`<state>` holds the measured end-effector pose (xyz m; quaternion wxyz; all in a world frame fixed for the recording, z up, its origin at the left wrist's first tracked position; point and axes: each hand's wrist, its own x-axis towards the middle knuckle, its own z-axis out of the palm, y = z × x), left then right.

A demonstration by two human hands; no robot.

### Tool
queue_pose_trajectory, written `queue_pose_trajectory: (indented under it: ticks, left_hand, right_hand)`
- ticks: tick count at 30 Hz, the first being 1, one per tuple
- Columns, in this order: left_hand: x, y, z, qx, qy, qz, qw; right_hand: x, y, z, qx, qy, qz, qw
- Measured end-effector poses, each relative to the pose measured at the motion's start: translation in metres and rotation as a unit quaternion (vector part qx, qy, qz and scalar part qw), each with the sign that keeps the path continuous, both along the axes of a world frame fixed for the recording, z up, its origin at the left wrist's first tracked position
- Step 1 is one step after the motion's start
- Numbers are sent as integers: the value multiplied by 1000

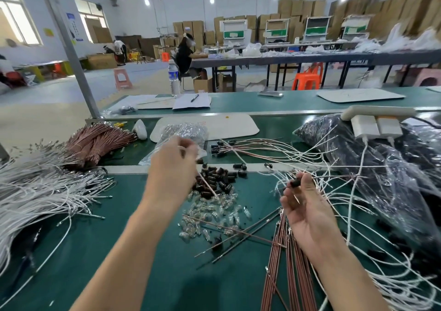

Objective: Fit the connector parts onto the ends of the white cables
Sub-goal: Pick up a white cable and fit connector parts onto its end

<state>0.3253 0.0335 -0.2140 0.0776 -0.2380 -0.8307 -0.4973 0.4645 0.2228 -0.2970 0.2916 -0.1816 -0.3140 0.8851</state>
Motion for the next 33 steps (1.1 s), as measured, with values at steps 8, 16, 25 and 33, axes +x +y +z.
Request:
queue_pose_trajectory:
  ticks: [8,16,25,33]
  left_hand:
    - [-5,-24,-47,443,-387,9,809]
    - [18,-6,-84,421,-391,-53,817]
    - [31,1,-85,488,-315,-109,807]
    - [38,7,-92,447,-271,-104,846]
  right_hand:
    - [-7,-10,-3,25,2,74,997]
    - [-20,-25,-12,98,-73,141,982]
    - [-20,-24,-12,7,-23,116,993]
    - [-23,-25,-13,-42,14,94,995]
